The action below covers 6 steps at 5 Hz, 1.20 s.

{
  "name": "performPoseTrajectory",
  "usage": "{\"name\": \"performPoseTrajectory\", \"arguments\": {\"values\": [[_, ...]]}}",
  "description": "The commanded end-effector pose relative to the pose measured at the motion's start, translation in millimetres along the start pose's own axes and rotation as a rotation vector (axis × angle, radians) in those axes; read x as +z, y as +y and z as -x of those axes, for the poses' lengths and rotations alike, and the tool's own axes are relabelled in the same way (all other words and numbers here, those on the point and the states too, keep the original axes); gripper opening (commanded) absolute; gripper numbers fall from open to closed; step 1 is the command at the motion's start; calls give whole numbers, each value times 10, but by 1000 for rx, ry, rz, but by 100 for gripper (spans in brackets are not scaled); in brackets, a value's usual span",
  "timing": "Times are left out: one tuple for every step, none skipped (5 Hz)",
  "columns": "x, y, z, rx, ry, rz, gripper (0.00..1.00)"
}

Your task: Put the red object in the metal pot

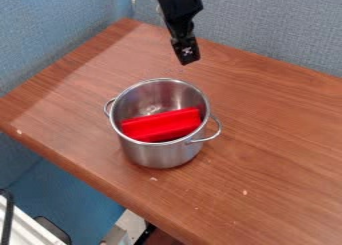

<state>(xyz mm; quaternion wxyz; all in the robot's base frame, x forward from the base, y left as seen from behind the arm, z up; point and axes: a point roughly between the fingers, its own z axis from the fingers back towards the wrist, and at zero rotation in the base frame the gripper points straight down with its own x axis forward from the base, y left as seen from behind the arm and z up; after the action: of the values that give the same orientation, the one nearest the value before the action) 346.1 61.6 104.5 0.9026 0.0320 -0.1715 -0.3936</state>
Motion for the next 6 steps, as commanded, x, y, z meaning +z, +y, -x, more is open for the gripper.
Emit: {"name": "performPoseTrajectory", "arguments": {"values": [[176, 5, -26, -11, -37, -29, 100], [134, 244, 40, -25, -40, -8, 100], [178, 494, 175, -55, -19, 7, 100], [178, 521, 144, -79, 21, 10, 100], [85, 534, 115, -68, 18, 27, 100], [-114, 639, 159, -89, 17, 55, 100]]}}
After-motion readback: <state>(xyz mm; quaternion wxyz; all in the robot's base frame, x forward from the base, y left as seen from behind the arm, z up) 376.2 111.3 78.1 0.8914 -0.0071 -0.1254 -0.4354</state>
